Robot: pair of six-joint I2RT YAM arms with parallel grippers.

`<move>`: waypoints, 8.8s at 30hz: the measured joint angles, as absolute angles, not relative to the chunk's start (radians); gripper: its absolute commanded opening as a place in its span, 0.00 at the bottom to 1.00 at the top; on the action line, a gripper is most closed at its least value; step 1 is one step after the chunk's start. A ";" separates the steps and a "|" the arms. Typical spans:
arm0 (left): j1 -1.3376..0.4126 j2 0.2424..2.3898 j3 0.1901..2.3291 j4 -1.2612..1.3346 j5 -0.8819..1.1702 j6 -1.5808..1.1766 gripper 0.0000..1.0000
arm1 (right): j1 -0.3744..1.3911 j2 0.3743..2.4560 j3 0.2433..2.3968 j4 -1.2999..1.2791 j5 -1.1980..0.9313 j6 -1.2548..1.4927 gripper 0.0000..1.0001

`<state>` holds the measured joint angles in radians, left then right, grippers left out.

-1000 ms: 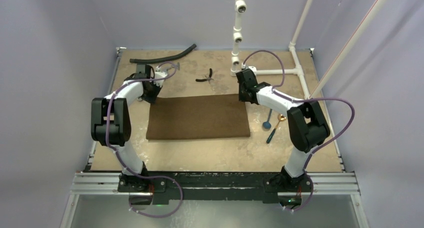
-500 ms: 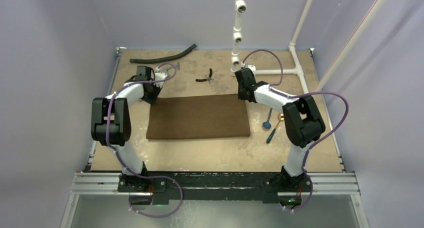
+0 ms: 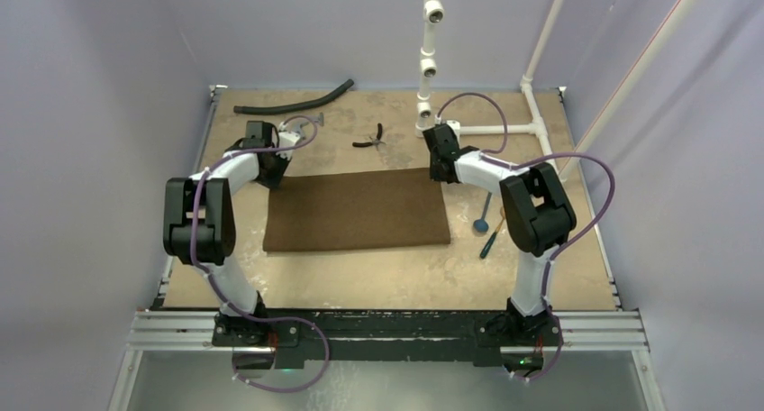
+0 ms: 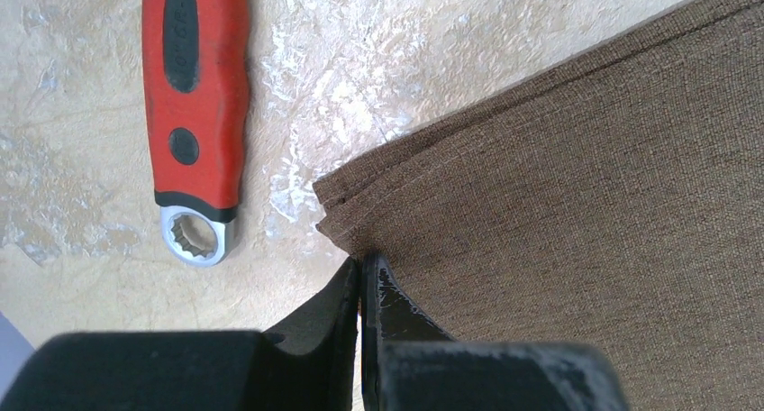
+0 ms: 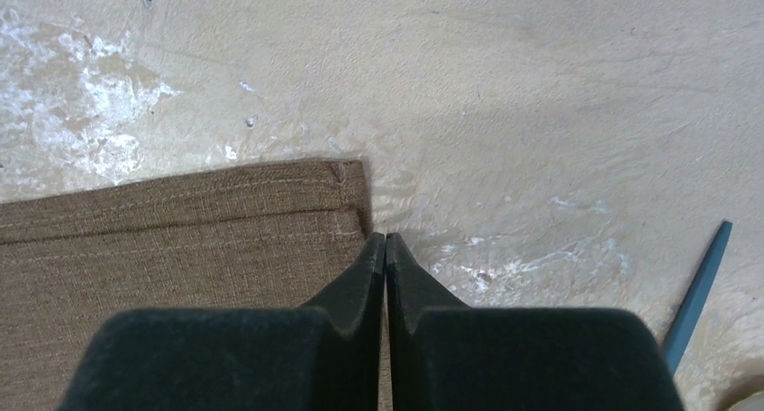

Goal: Fold the napkin into a case and place the utensils inside
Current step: Fold and flatten the napkin at the center of the board, then smooth out the rectangle-folded napkin at the center of the board, then pick up the rectangle-folded napkin from the center of the board, then fold the rectangle-folded napkin at the center of the board, then rotate the square-folded napkin at the center of the board.

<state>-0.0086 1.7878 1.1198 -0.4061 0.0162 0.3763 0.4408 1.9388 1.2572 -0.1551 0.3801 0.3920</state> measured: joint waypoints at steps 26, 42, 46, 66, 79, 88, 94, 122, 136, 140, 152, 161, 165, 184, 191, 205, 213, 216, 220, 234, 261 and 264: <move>-0.009 1.743 1.116 -0.397 -0.011 0.360 0.69 | 0.430 1.955 1.260 -0.059 0.313 0.400 0.68; -0.146 1.678 1.269 -0.644 0.115 0.420 0.63 | 0.366 1.590 0.912 -0.079 0.076 0.511 0.73; -0.280 1.736 1.269 -0.685 0.144 0.443 0.56 | 0.366 1.414 0.822 -0.136 -0.002 0.548 0.08; -0.476 1.835 1.251 -0.793 0.296 0.497 0.41 | 0.397 1.615 0.719 -0.068 -0.470 0.557 0.00; -0.491 1.810 1.147 -0.694 0.144 0.484 0.42 | 0.399 1.404 0.808 -0.217 -0.368 0.558 0.66; -0.485 1.769 1.209 -0.780 0.190 0.459 0.52 | 0.399 1.251 0.656 -0.241 -0.325 0.647 0.69; -0.435 1.695 1.307 -0.834 0.205 0.461 0.53 | 0.399 1.312 0.596 -0.225 -0.323 0.705 0.66; -0.179 1.822 1.163 -0.653 -0.075 0.579 0.47 | 0.399 1.279 0.635 -0.206 -0.080 0.792 0.00; -0.303 1.808 1.183 -0.710 0.131 0.469 0.49 | 0.380 1.268 0.768 -0.375 0.115 0.706 0.00; -0.254 1.749 1.267 -0.786 0.183 0.458 0.52 | 0.381 1.279 0.849 -0.402 0.125 0.658 0.00; 0.100 1.636 1.330 -0.797 0.190 0.483 0.52 | 0.850 1.575 1.285 -0.354 0.114 0.618 0.00; 0.213 1.644 1.249 -0.796 0.207 0.513 0.51 | 1.093 2.019 1.725 -0.352 0.012 0.557 0.00; 0.252 1.644 1.216 -0.796 0.215 0.537 0.51 | 1.108 2.115 1.824 -0.360 -0.020 0.542 0.00; 0.288 1.643 1.182 -0.799 0.260 0.574 0.50 | 0.872 1.918 1.704 -0.315 0.035 0.669 0.00; 0.288 1.643 1.182 -0.802 0.267 0.574 0.50 | 0.962 1.991 1.764 -0.239 0.031 0.676 0.00; 0.288 1.643 1.182 -0.810 0.275 0.585 0.51 | 1.109 2.274 1.866 -0.421 -0.152 0.582 0.82; 0.288 1.648 1.182 -0.845 0.319 0.589 0.51 | 0.947 2.022 1.808 -0.350 -0.211 0.595 0.81; 0.287 1.664 1.177 -0.846 0.338 0.588 0.51 | 0.880 1.940 1.810 -0.340 -0.175 0.580 0.80; 0.265 1.675 1.127 -0.818 0.347 0.577 0.49 | 0.810 1.945 1.846 -0.374 -0.027 0.529 0.78; 0.140 1.715 1.063 -0.717 0.355 0.464 0.39 | 0.857 1.715 1.176 -0.292 0.068 0.510 0.62; 0.072 1.673 1.148 -0.757 0.284 0.429 0.28 | 0.899 1.707 0.915 -0.040 0.066 0.643 0.13; 0.072 1.673 1.146 -0.753 0.262 0.429 0.33 | 0.896 1.707 0.910 -0.027 0.061 0.656 0.18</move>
